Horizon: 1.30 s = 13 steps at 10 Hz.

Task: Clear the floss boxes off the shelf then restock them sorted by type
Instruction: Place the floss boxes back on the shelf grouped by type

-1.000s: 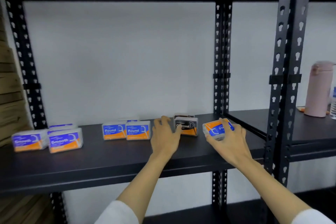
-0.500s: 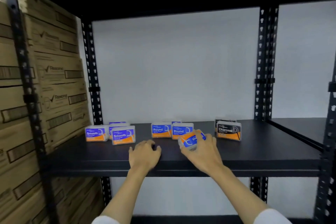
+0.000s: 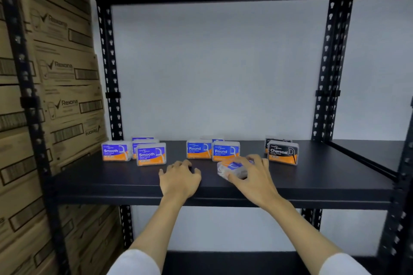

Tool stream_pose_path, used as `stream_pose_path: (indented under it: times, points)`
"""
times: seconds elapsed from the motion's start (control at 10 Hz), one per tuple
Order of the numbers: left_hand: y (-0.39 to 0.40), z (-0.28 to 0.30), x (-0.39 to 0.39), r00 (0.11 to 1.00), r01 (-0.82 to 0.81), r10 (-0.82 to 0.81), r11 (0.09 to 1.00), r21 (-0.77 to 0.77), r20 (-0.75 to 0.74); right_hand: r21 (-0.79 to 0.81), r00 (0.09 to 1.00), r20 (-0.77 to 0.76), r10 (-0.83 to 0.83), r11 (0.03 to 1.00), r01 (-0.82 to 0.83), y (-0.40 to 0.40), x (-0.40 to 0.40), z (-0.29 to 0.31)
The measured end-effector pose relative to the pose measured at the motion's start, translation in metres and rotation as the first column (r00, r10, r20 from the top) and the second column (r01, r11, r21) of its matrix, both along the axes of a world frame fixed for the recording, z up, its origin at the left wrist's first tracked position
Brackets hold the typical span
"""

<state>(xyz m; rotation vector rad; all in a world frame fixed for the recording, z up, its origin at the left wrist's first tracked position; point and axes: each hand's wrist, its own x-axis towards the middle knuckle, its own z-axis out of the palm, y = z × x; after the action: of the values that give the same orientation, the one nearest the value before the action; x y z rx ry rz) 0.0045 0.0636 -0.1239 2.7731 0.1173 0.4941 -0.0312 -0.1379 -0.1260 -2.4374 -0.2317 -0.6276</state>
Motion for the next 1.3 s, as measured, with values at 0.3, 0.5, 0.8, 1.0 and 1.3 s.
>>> stream_pose_path:
  times: [0.3, 0.5, 0.8, 1.0, 1.3]
  points:
    - [0.000, -0.001, 0.001, 1.000, -0.008, 0.008, 1.000, 0.008, 0.002, 0.290, 0.950, -0.131, 0.282, 0.927, -0.236, -0.051, -0.002, 0.013]
    - [0.001, -0.002, 0.003, 1.000, -0.009, 0.009, 1.000, 0.013, 0.005, 0.381, 0.995, -0.052, 0.080, 0.923, -0.055, -0.023, -0.003, 0.013]
    - [0.000, -0.002, 0.003, 1.000, -0.013, 0.013, 1.000, 0.010, 0.021, 0.213, 0.991, -0.094, 0.100, 0.974, -0.078, -0.015, 0.002, 0.009]
    - [0.000, -0.003, 0.003, 1.000, -0.010, 0.010, 1.000, 0.009, 0.012, 0.230, 0.913, -0.239, 0.329, 0.933, -0.276, -0.028, 0.003, 0.021]
    - [0.000, -0.001, 0.002, 1.000, -0.009, 0.009, 1.000, 0.011, 0.016, 0.215, 0.916, -0.217, 0.337, 0.932, -0.292, -0.038, 0.012, 0.017]
